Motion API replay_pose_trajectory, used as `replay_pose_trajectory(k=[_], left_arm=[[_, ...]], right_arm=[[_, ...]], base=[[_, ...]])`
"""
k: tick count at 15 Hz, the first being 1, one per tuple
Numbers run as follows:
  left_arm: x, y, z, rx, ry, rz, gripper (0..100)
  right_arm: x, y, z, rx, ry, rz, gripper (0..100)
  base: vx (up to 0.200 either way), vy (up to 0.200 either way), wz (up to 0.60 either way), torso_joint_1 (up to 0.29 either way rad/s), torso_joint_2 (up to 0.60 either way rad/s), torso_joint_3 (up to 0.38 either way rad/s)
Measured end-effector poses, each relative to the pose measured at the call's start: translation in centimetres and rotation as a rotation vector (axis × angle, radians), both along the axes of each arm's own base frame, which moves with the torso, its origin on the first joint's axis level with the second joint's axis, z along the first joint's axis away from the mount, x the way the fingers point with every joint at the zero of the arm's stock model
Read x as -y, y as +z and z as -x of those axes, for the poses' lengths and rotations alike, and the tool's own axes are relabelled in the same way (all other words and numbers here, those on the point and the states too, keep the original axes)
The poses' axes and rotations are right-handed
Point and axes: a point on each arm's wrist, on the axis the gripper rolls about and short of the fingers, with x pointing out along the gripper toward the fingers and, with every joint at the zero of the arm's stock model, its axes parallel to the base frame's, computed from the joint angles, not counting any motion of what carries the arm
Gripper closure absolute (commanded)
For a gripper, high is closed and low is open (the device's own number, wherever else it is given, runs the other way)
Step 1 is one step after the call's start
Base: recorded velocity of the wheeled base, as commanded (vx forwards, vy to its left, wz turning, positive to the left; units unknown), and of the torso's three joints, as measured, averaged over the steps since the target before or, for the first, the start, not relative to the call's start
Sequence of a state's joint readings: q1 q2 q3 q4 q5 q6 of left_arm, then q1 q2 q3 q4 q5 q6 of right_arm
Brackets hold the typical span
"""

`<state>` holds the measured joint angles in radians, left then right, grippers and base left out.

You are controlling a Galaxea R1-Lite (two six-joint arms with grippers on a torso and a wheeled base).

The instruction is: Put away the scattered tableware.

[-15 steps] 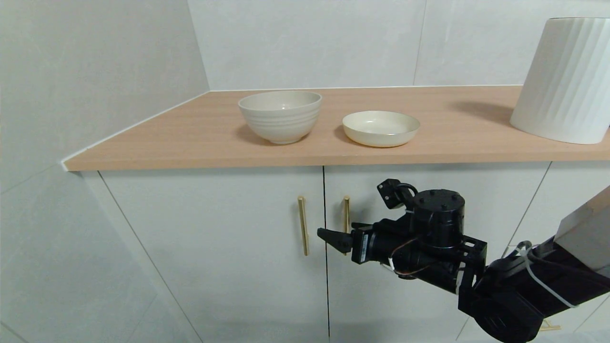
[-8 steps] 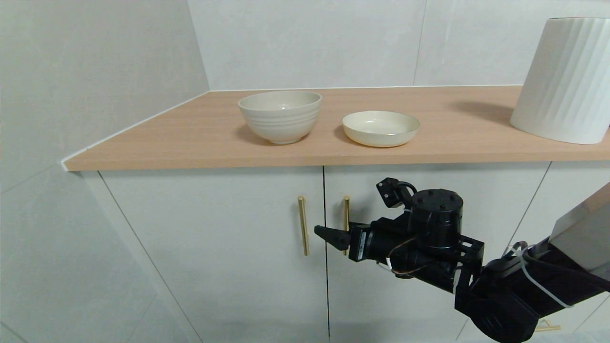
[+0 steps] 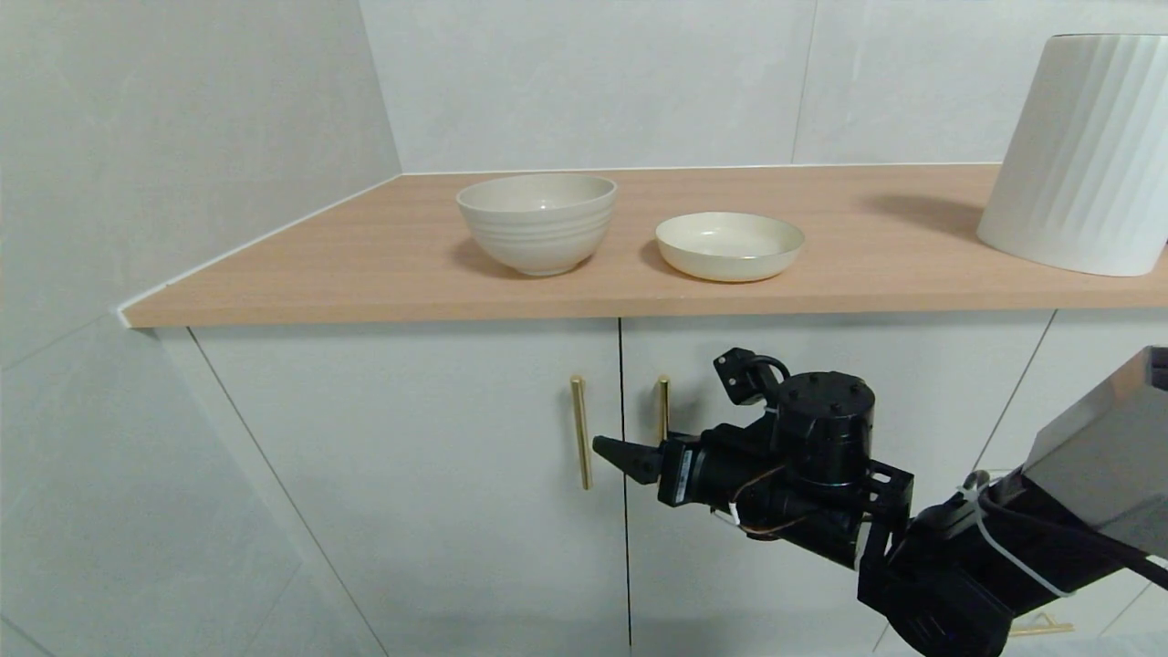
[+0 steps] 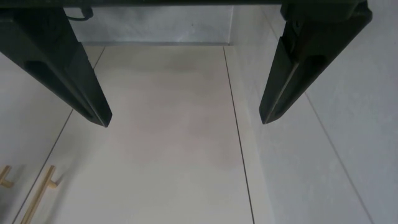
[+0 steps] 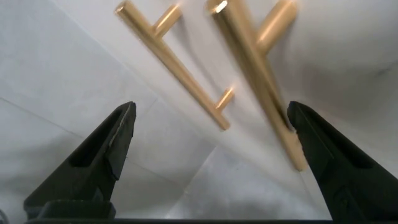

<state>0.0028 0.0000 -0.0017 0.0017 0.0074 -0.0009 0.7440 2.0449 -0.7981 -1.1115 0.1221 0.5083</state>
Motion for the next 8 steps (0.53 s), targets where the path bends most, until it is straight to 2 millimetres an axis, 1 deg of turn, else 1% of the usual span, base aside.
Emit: replay_pose_trajectory(k=[4, 8], left_arm=[[0.0, 0.0, 0.0, 0.0, 0.0, 0.0, 0], [0.0, 0.0, 0.0, 0.0, 0.0, 0.001, 0]], right_arm=[[0.0, 0.3, 0.7, -0.016, 0.051, -0.012, 0], [0.8, 0.7, 2.0, -0.031, 0.149, -0.017, 0]], base=[[0.0, 0.0, 0.0, 0.0, 0.0, 0.0], [0.0, 0.0, 0.0, 0.0, 0.0, 0.0]])
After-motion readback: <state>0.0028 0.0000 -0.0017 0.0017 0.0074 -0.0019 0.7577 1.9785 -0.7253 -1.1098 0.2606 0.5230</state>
